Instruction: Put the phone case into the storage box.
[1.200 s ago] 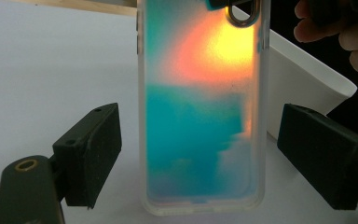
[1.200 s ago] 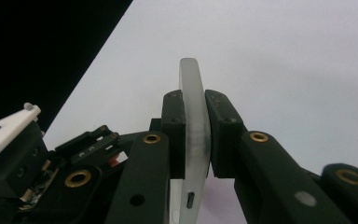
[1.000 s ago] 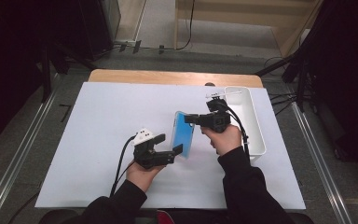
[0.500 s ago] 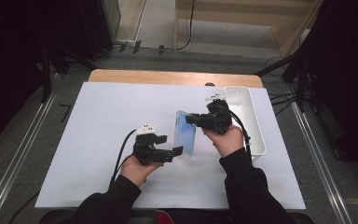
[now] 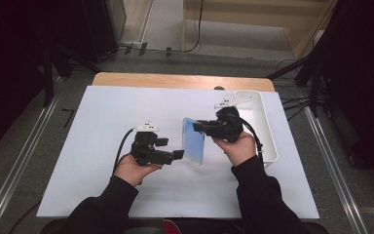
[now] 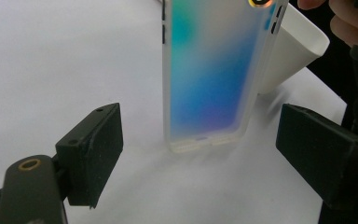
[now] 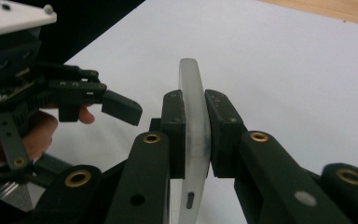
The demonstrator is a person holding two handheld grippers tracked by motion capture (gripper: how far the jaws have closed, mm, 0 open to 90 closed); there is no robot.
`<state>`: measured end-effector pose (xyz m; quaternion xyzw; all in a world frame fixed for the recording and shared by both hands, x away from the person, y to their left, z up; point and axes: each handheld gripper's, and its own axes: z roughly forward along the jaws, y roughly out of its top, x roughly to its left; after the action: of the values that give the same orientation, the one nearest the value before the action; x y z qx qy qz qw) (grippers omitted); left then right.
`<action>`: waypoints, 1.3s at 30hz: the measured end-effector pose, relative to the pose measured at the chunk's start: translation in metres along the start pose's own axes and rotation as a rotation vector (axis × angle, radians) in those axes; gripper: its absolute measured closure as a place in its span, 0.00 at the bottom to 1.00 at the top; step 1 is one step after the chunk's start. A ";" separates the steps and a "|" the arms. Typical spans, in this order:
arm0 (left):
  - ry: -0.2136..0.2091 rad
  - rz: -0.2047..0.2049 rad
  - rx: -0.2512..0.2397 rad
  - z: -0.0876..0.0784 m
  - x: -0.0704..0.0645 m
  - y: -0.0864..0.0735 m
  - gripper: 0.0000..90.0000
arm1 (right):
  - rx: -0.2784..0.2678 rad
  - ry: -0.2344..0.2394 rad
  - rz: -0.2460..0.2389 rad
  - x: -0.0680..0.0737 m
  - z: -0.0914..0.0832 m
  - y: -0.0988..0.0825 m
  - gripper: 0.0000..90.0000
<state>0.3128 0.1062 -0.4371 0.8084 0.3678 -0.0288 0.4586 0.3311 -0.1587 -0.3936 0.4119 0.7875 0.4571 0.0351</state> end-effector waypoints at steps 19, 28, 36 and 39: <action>-0.060 0.085 0.105 -0.016 0.002 0.009 0.21 | 0.018 0.085 -0.082 -0.001 -0.007 -0.006 0.86; -0.061 0.140 0.119 -0.022 0.001 0.016 0.27 | 0.040 0.159 -0.158 0.000 -0.007 -0.007 0.86; -0.135 0.174 0.125 -0.026 0.005 0.023 0.35 | 0.077 0.228 -0.217 0.002 -0.007 -0.005 0.86; -0.145 0.193 0.111 -0.028 0.006 0.026 0.35 | 0.086 0.259 -0.238 0.002 -0.007 -0.004 0.86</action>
<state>0.3250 0.1227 -0.4050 0.8599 0.2520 -0.0633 0.4393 0.3241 -0.1632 -0.3922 0.2546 0.8474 0.4649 -0.0303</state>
